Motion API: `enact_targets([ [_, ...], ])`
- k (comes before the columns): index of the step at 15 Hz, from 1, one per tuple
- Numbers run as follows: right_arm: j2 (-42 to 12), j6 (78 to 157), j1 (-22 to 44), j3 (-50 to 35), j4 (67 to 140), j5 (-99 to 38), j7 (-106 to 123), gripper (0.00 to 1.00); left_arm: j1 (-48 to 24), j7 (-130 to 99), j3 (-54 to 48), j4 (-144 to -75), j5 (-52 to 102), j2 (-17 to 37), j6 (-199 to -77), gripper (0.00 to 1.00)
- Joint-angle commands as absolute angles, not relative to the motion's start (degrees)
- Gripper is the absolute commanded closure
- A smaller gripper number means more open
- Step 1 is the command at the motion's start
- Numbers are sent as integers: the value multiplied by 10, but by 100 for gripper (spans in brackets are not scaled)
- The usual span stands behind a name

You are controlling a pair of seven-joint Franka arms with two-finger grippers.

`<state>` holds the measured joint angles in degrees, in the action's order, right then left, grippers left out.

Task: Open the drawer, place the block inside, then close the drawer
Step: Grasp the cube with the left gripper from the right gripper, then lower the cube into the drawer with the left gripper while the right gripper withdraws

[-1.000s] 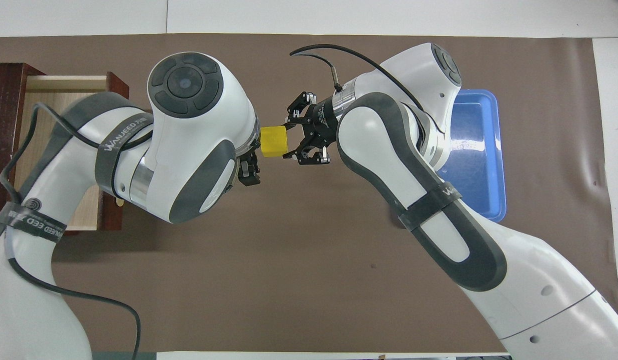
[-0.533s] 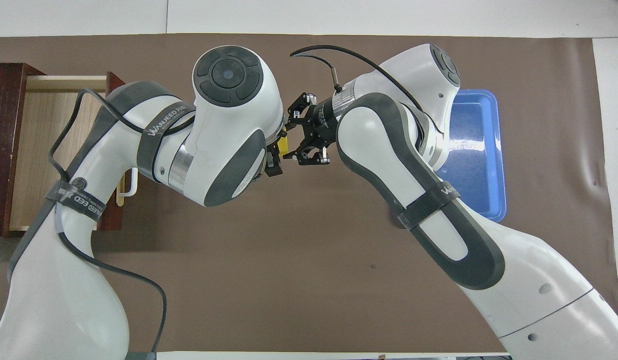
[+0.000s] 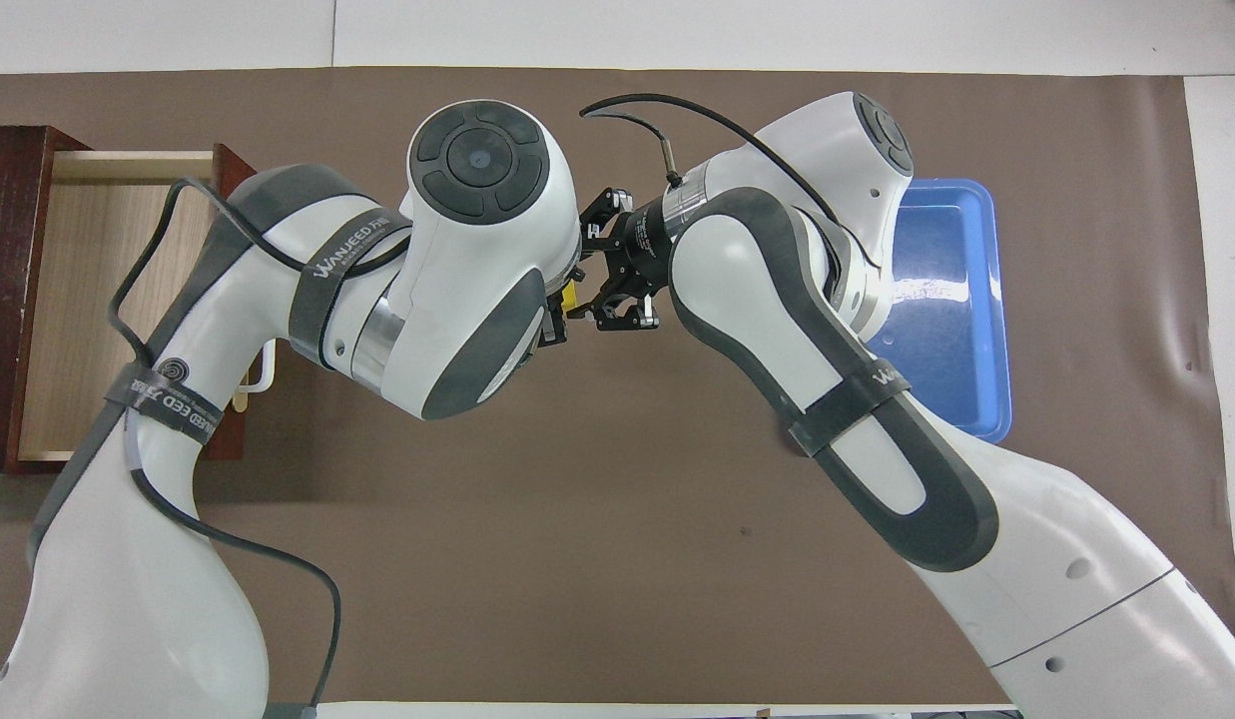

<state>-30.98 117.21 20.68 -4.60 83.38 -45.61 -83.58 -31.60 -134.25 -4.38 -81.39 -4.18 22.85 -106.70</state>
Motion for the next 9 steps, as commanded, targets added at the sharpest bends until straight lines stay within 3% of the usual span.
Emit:
enact_targets([
  [1, -306, 1165, 205, -47, 833, -449, -850, 100, -324, -1351, -33, -814, -68, 234, -1060, 100],
  [4, -306, 1165, 203, -47, 833, -449, -851, 100, -323, -1349, -33, -814, -67, 235, -1060, 100],
  [6, -305, 1164, 202, -47, 834, -450, -857, 30, -321, -1349, -33, -814, -68, 235, -1060, 100],
  [7, -305, 1164, 200, -47, 833, -449, -858, 9, -319, -1349, -33, -814, -68, 235, -1060, 100],
  [9, -303, 1164, 194, -47, 834, -449, -858, 5, -318, -1348, -33, -813, -68, 235, -1056, 100],
])
